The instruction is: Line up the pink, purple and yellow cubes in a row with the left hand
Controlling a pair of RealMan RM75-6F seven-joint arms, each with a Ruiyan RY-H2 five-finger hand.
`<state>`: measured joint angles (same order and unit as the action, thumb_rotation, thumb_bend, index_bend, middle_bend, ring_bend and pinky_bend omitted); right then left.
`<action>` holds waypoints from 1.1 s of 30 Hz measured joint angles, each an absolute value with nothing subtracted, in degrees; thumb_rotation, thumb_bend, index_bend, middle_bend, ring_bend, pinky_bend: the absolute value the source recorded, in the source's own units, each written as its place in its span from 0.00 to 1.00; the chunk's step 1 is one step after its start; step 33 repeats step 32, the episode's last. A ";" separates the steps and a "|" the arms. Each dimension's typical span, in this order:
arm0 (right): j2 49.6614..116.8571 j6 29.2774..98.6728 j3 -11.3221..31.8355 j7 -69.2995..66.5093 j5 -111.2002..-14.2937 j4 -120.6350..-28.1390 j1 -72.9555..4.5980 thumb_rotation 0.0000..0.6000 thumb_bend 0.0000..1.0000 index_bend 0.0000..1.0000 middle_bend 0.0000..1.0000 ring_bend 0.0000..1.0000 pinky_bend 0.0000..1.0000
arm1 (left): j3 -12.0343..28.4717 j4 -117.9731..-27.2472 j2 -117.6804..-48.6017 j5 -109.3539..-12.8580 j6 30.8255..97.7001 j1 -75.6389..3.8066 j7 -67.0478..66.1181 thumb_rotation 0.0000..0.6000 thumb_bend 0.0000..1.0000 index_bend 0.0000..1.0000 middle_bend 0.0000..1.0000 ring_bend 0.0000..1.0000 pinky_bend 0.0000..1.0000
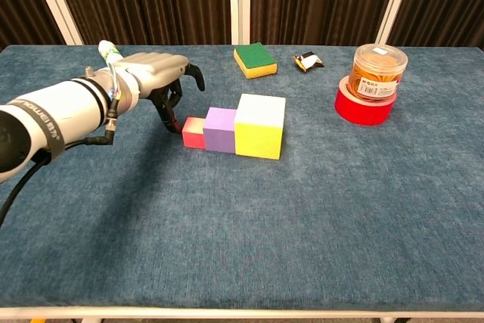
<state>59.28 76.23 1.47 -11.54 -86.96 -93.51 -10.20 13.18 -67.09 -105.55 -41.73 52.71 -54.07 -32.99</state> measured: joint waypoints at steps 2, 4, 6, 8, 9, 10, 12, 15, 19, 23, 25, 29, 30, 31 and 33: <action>59.31 76.21 1.49 -11.69 -86.89 -93.40 -10.19 1.00 0.20 0.00 0.12 0.00 0.00 | 13.17 -67.76 -104.93 -41.69 53.11 -53.59 -32.91 1.00 0.17 0.26 0.85 0.88 0.98; 59.35 76.13 1.55 -11.93 -86.81 -93.23 -10.23 1.00 0.20 0.00 0.12 0.00 0.00 | 13.20 -69.21 -103.68 -41.92 54.21 -52.65 -32.48 1.00 0.17 0.26 0.81 0.84 0.97; 59.42 75.96 1.61 -12.39 -86.75 -93.01 -10.33 1.00 0.20 0.00 0.12 0.00 0.00 | 13.30 -71.21 -101.82 -42.59 56.16 -51.19 -31.43 1.00 0.17 0.26 0.76 0.78 0.95; 59.45 75.68 1.67 -13.15 -86.69 -92.73 -10.47 1.00 0.21 0.00 0.12 0.00 0.00 | 13.35 -73.08 -99.86 -43.60 58.44 -49.56 -30.13 1.00 0.17 0.26 0.71 0.72 0.91; 59.48 75.47 1.73 -13.91 -86.64 -92.44 -10.59 1.00 0.21 0.00 0.11 0.00 0.00 | 13.33 -74.35 -98.35 -44.55 60.22 -48.28 -29.13 1.00 0.17 0.26 0.67 0.67 0.87; 59.50 75.28 1.78 -14.62 -86.59 -92.16 -10.70 1.00 0.21 0.00 0.11 0.00 0.00 | 13.26 -75.28 -97.11 -45.42 61.66 -47.21 -28.30 1.00 0.17 0.26 0.64 0.63 0.81; 59.63 74.84 2.01 -16.44 -86.35 -91.07 -10.98 1.00 0.21 0.00 0.10 0.00 0.00 | 12.92 -77.23 -93.96 -48.03 65.25 -44.33 -25.81 1.00 0.17 0.26 0.56 0.53 0.68; 60.30 74.47 2.43 -17.72 -85.89 -88.76 -11.31 1.00 0.22 0.00 0.08 0.00 0.00 | 11.80 -79.43 -89.27 -52.49 70.13 -39.57 -21.36 1.00 0.16 0.26 0.43 0.39 0.50; 61.73 74.27 2.86 -17.72 -85.42 -86.49 -11.63 1.00 0.23 0.00 0.05 0.00 0.00 | 8.73 -81.86 -83.14 -58.64 74.99 -33.41 -16.52 1.00 0.13 0.26 0.33 0.29 0.36; 63.08 75.64 3.28 -15.92 -85.33 -85.98 -11.46 1.00 0.23 0.00 0.03 0.00 0.00 | 5.53 -84.23 -78.80 -63.43 79.85 -27.85 -13.65 1.00 0.10 0.26 0.29 0.26 0.32; 63.66 76.85 3.46 -14.63 -85.29 -85.98 -11.07 1.00 0.23 0.00 0.03 0.00 0.00 | 3.91 -85.69 -77.20 -65.38 82.26 -25.12 -12.70 1.00 0.09 0.26 0.29 0.25 0.32; 64.26 79.09 3.43 -11.99 -85.39 -86.79 -9.91 1.00 0.23 0.00 0.03 0.00 0.00 | 1.20 -88.09 -75.49 -68.41 86.21 -20.64 -12.25 1.00 0.09 0.26 0.29 0.25 0.31; 64.24 79.77 3.32 -11.42 -85.53 -87.37 -9.50 1.00 0.23 0.00 0.02 0.00 0.00 | 0.55 -88.84 -75.07 -68.95 87.26 -19.41 -12.50 1.00 0.09 0.26 0.29 0.25 0.31; 64.17 80.26 3.23 -10.99 -85.70 -87.80 -9.20 1.00 0.23 0.00 0.02 0.00 0.00 | 0.16 -89.44 -74.79 -69.20 88.03 -18.52 -12.82 1.00 0.09 0.26 0.29 0.25 0.31; 64.07 80.71 3.14 -10.56 -85.88 -88.17 -8.94 1.00 0.23 0.00 0.02 0.00 0.00 | -0.18 -90.05 -74.54 -69.46 88.80 -17.66 -13.15 1.00 0.09 0.26 0.29 0.25 0.31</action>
